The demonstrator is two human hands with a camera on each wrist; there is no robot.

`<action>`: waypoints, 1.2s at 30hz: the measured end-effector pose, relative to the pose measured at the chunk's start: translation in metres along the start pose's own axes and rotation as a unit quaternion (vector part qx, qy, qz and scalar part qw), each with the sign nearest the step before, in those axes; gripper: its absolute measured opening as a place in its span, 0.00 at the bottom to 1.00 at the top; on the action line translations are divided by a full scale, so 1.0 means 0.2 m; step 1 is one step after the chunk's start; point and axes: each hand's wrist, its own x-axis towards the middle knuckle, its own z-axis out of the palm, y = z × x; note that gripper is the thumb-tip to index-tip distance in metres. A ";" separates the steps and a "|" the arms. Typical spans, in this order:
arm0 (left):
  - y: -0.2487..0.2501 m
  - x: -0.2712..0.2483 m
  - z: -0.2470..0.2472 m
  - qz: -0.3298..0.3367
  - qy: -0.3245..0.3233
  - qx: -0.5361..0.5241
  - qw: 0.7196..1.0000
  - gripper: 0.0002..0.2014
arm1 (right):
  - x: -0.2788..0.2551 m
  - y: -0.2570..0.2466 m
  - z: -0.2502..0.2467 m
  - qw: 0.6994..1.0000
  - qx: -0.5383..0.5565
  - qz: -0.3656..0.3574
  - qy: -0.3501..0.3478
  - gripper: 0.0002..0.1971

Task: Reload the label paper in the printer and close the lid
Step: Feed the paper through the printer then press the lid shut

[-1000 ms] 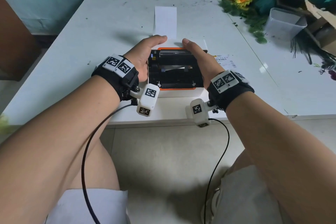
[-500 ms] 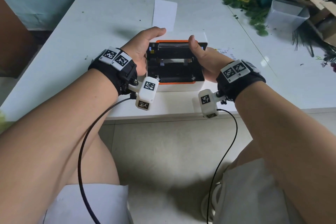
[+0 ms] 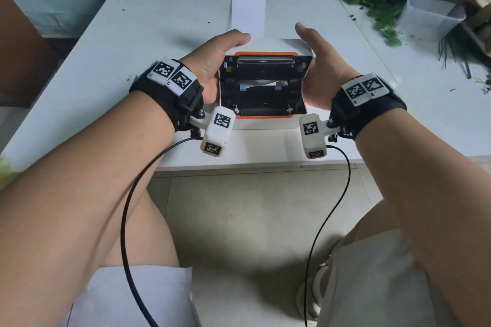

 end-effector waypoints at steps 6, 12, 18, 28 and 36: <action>0.00 -0.01 0.01 -0.003 0.002 -0.005 1.000 0.14 | 0.05 0.01 0.01 0.997 0.045 -0.037 0.053 0.30; -0.01 0.00 0.01 0.018 0.004 -0.034 0.999 0.10 | 0.03 0.02 0.02 0.998 0.060 -0.018 0.028 0.21; -0.02 0.01 0.01 0.027 0.008 -0.033 0.999 0.12 | 0.04 0.02 0.01 0.997 0.077 -0.015 0.021 0.20; -0.01 -0.02 0.03 0.024 0.022 -0.039 0.999 0.10 | 0.03 0.02 0.01 0.995 -0.016 -0.051 0.080 0.15; -0.01 -0.03 0.02 0.026 0.018 -0.031 0.999 0.10 | 0.01 0.03 0.04 0.998 0.036 -0.048 0.031 0.23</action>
